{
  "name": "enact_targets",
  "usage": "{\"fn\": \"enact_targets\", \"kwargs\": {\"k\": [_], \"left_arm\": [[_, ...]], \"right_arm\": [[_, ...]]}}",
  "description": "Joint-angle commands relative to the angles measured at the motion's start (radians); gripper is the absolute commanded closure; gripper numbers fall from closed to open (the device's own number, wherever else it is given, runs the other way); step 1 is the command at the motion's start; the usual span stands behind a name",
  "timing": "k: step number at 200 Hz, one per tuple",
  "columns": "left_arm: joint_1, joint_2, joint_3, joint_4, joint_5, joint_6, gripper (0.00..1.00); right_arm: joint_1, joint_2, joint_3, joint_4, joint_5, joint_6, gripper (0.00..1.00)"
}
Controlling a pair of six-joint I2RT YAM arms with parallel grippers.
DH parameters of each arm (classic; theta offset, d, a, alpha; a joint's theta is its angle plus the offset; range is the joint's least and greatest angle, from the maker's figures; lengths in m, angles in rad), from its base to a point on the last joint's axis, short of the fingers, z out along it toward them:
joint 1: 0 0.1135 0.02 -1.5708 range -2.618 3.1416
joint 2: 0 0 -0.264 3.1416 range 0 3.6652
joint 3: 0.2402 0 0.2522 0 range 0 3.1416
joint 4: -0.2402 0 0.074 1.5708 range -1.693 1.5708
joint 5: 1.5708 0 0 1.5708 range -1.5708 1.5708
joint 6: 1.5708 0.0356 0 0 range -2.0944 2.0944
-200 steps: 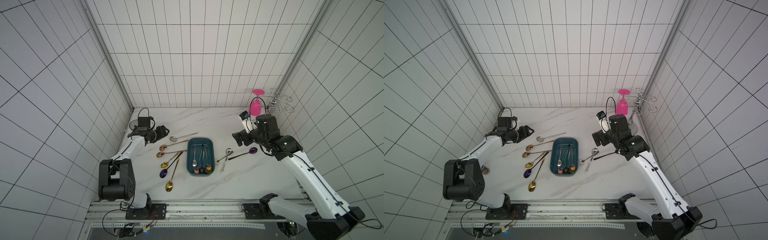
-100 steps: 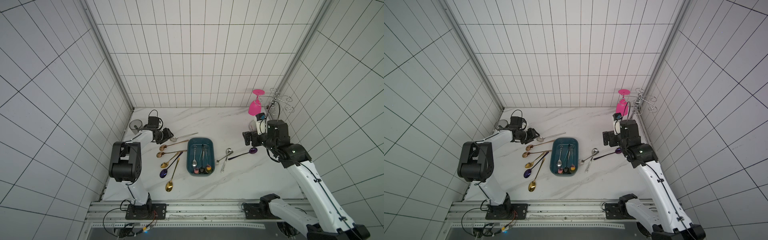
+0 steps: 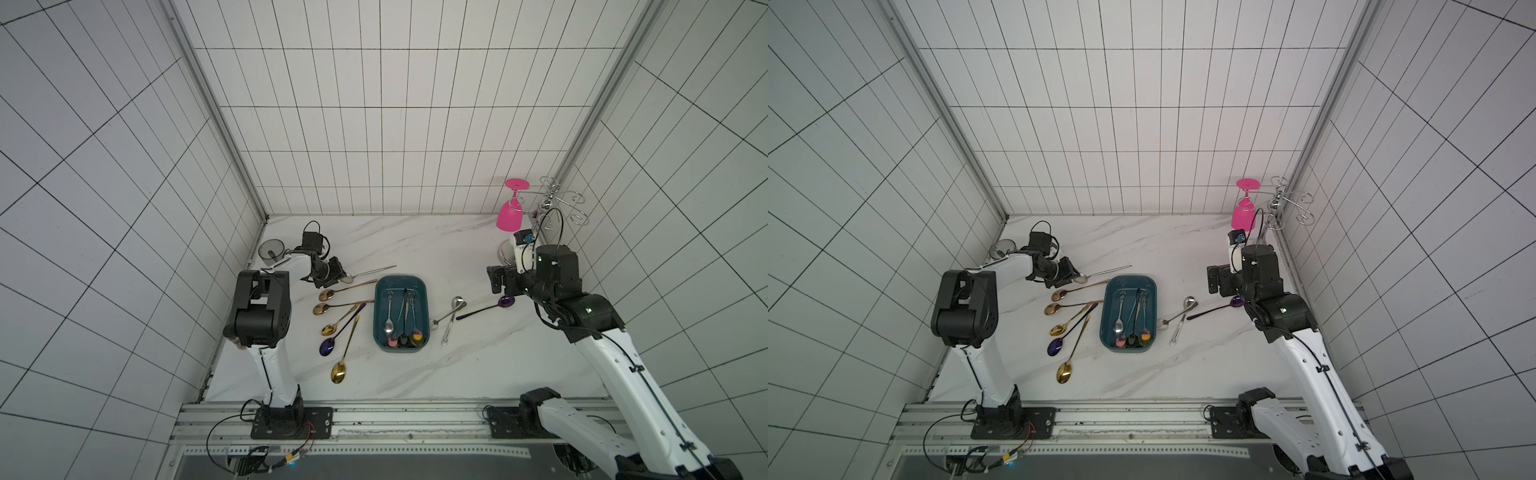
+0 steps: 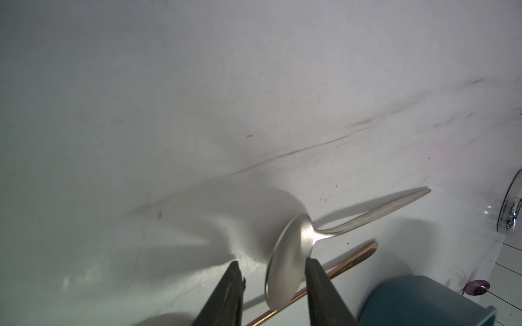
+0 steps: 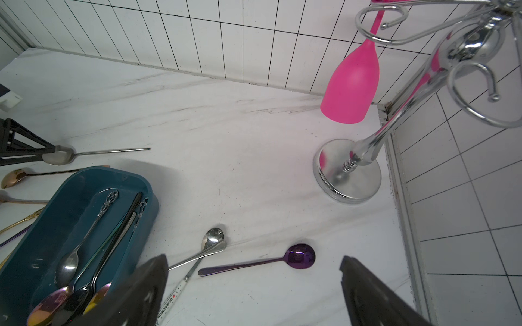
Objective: Put the spoon into the storage box
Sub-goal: Pick up the spoon from the center of the board.
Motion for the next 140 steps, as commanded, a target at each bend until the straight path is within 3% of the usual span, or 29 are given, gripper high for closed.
{"fn": "enact_targets", "kwargs": {"k": [1, 140], "left_arm": [[-0.008, 0.031, 0.035, -0.016, -0.014, 0.0, 0.65], [-0.007, 0.038, 0.057, -0.046, -0.033, -0.049, 1.0]], "right_arm": [[-0.012, -0.02, -0.027, 0.022, 0.008, 0.003, 0.01], [-0.012, -0.003, -0.03, 0.021, -0.025, 0.028, 0.01]]}}
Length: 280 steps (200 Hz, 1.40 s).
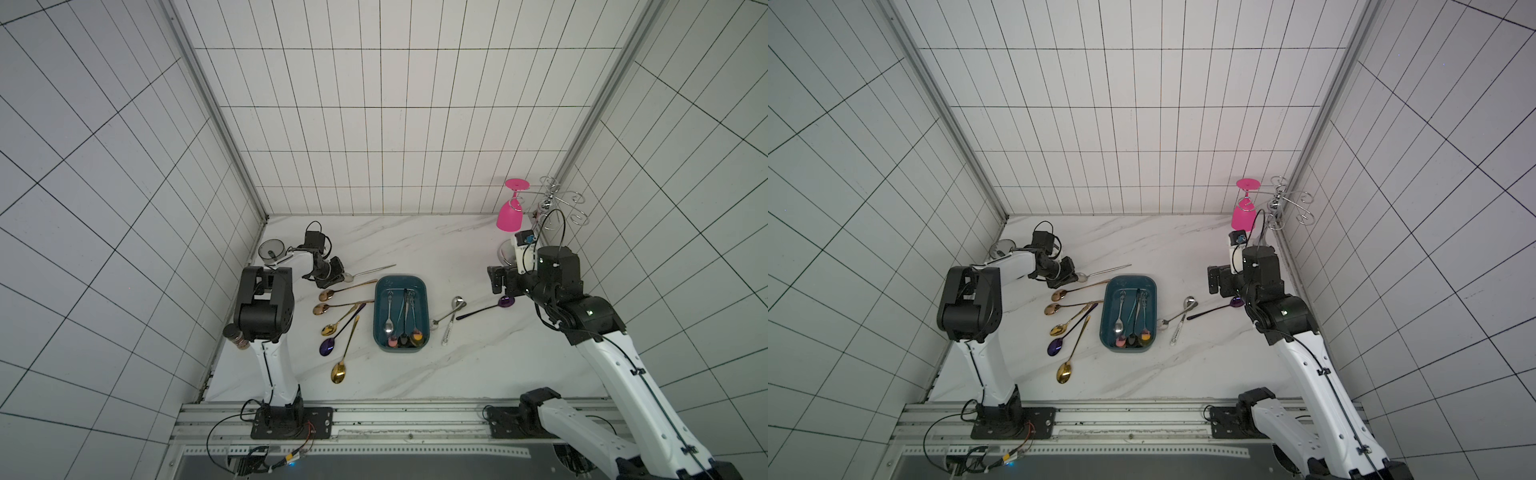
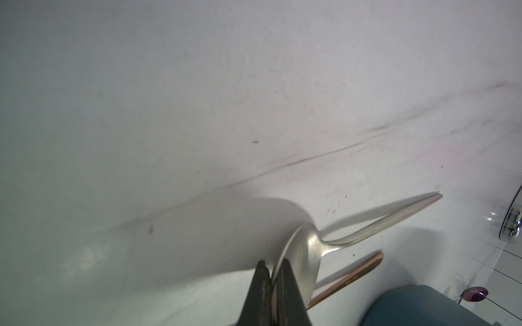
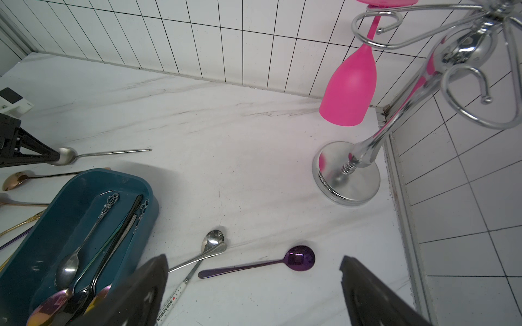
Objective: Put the spoon into the storage box
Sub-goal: Pick up the spoon from the center of the board.
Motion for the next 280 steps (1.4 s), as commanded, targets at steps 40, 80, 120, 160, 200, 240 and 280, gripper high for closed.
{"fn": "enact_targets", "kwargs": {"k": [40, 80, 120, 160, 200, 240, 280], "left_arm": [[0.027, -0.089, -0.03, 0.028, 0.034, -0.078, 1.0], [0.058, -0.22, -0.108, 0.121, 0.108, -0.162, 1.0], [0.063, -0.354, -0.209, 0.266, 0.191, -0.268, 1.0], [0.061, -0.505, -0.38, 0.521, 0.231, -0.481, 1.0], [0.038, -0.566, -0.491, 0.666, 0.234, -0.664, 1.0], [-0.032, -0.562, -0.516, 0.73, 0.247, -0.766, 1.0], [-0.077, -0.554, -0.513, 0.757, 0.265, -0.803, 1.0]], "right_arm": [[-0.012, 0.055, -0.004, 0.008, -0.105, 0.133, 0.01], [-0.011, 0.104, 0.014, 0.066, -0.208, 0.301, 0.01], [-0.004, 0.168, -0.008, 0.235, -0.396, 0.537, 0.08], [0.103, 0.239, -0.031, 0.443, -0.39, 0.709, 0.1], [0.216, 0.331, -0.076, 0.718, -0.306, 0.856, 0.13], [0.282, 0.473, -0.067, 0.918, -0.281, 0.978, 0.18], [0.337, 0.588, -0.031, 0.961, -0.278, 0.998, 0.21]]}}
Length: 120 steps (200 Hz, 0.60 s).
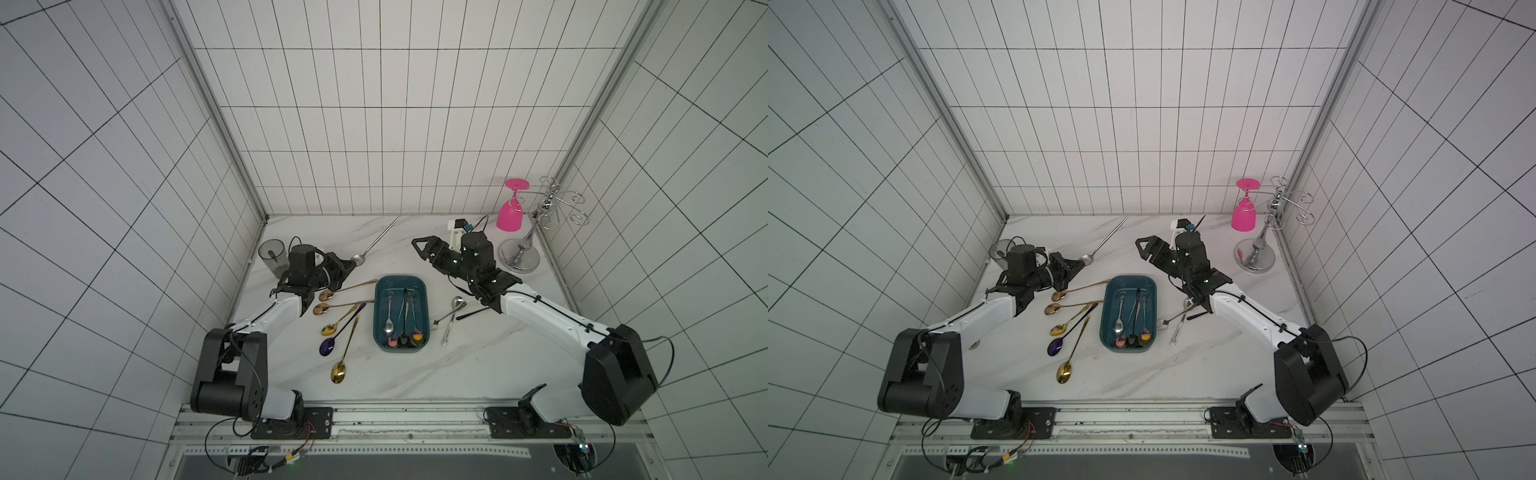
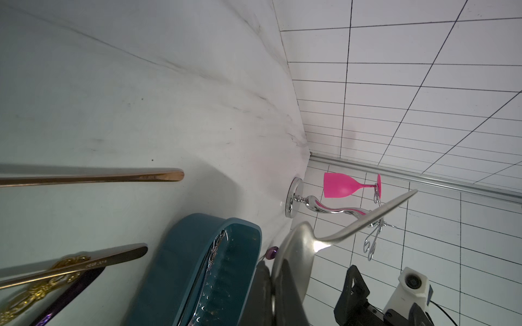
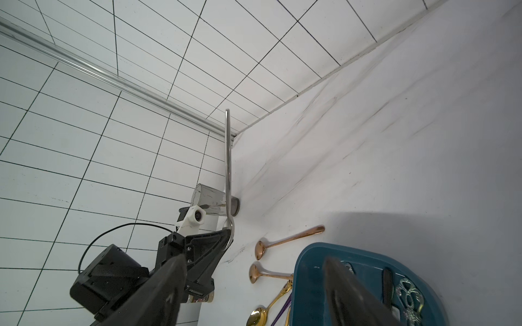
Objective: Put the spoon into the storage box
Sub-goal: Pick up the spoon from the center of the board.
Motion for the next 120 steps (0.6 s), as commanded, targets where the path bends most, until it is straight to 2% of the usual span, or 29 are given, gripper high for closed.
{"fn": "enact_targets", "kwargs": {"k": [1, 23, 49, 82, 100, 120], "left_arm": [[-0.021, -0.008, -0.001, 0.078, 0.022, -0.045, 1.0], [-0.052, -0.009, 0.003, 0.078, 0.023, -0.034, 1.0], [-0.075, -0.006, 0.017, 0.056, 0.03, -0.005, 1.0], [-0.111, -0.017, 0.023, 0.052, 0.036, 0.045, 1.0], [-0.12, -0.014, 0.027, 0.053, 0.045, 0.032, 1.0], [-0.137, -0.007, 0.025, 0.056, 0.041, 0.027, 1.0]], "right_arm": [[0.03, 0.045, 0.02, 0.091, 0.015, 0.048, 0.21], [0.036, 0.097, 0.05, 0.107, -0.013, 0.064, 0.24], [0.035, 0.148, 0.126, 0.039, -0.054, 0.017, 0.24], [-0.013, 0.18, 0.176, 0.027, -0.131, 0.006, 0.27], [-0.026, 0.184, 0.185, 0.023, -0.125, -0.011, 0.28], [-0.028, 0.204, 0.203, 0.027, -0.131, -0.015, 0.34]]}}
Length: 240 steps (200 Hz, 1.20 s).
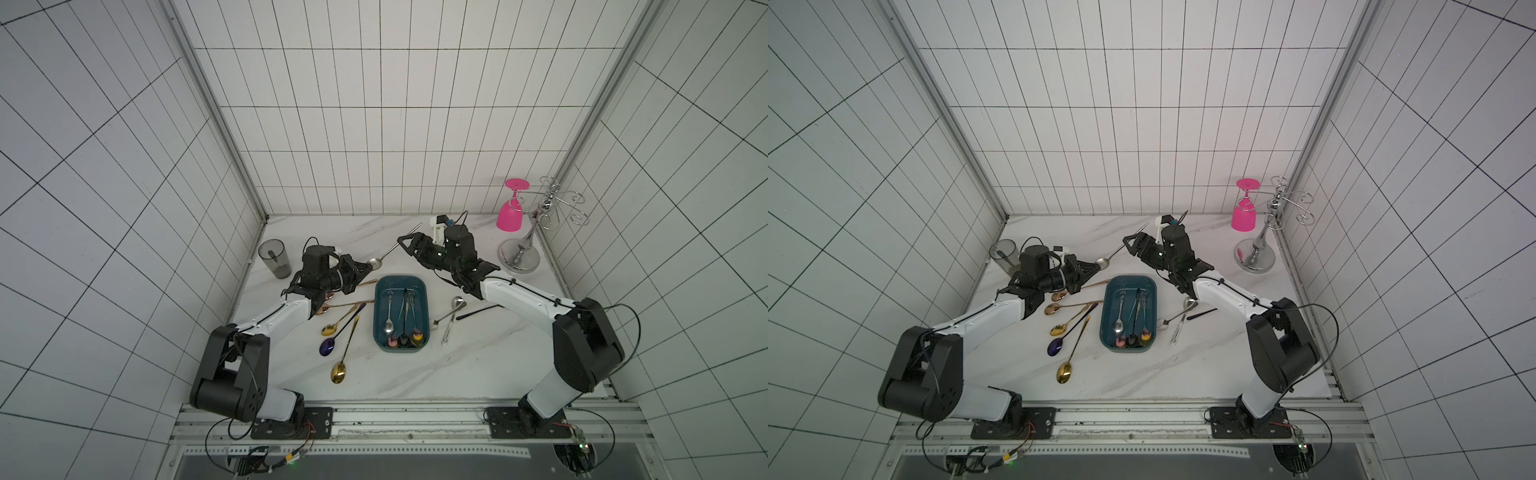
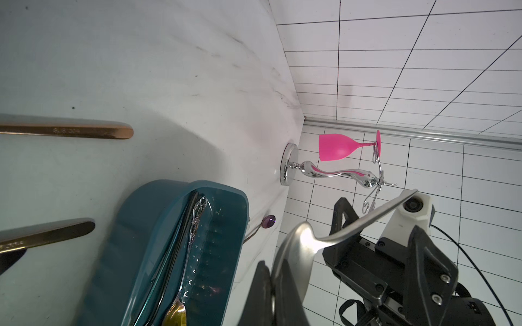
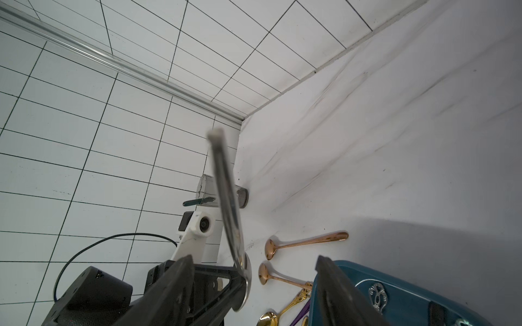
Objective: Put the spoon into the storage box
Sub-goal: Pick up the spoon from the center of the board.
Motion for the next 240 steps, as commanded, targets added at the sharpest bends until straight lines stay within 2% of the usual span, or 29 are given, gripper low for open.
{"fn": "enact_targets", "kwargs": {"k": [1, 15, 66, 84, 103, 126, 147, 199, 240], "left_arm": [[-0.017, -0.007, 0.025, 0.03, 0.015, 0.014, 1.0], [-0.025, -0.005, 0.022, 0.041, 0.018, 0.002, 1.0], [-0.035, 0.001, 0.02, 0.046, 0.016, -0.01, 1.0], [-0.035, 0.003, 0.019, 0.045, 0.014, -0.008, 1.0], [-0.034, -0.003, 0.015, 0.044, 0.003, 0.002, 0.99], [-0.017, -0.014, 0.021, 0.024, 0.004, 0.025, 0.68], [0.011, -0.04, 0.025, -0.003, 0.0, 0.086, 0.48], [0.176, -0.11, 0.06, -0.084, 0.021, 0.25, 0.25], [0.292, -0.111, 0.069, -0.12, 0.007, 0.321, 0.09]], "right_arm": [[-0.01, 0.031, 0.063, -0.004, -0.03, -0.024, 0.34], [-0.01, 0.045, 0.073, 0.005, -0.038, -0.018, 0.39], [-0.01, 0.08, 0.086, 0.049, -0.066, 0.014, 0.87], [-0.011, 0.081, 0.088, 0.049, -0.063, 0.011, 1.0], [-0.012, 0.082, 0.081, 0.046, -0.077, 0.016, 1.0], [-0.023, 0.066, 0.068, 0.054, -0.119, 0.025, 1.0], [-0.042, 0.054, 0.055, 0.043, -0.172, 0.022, 1.0], [-0.048, 0.017, -0.017, -0.039, -0.398, -0.03, 1.0], [-0.024, -0.023, -0.065, -0.206, -0.497, -0.195, 1.0]]}}
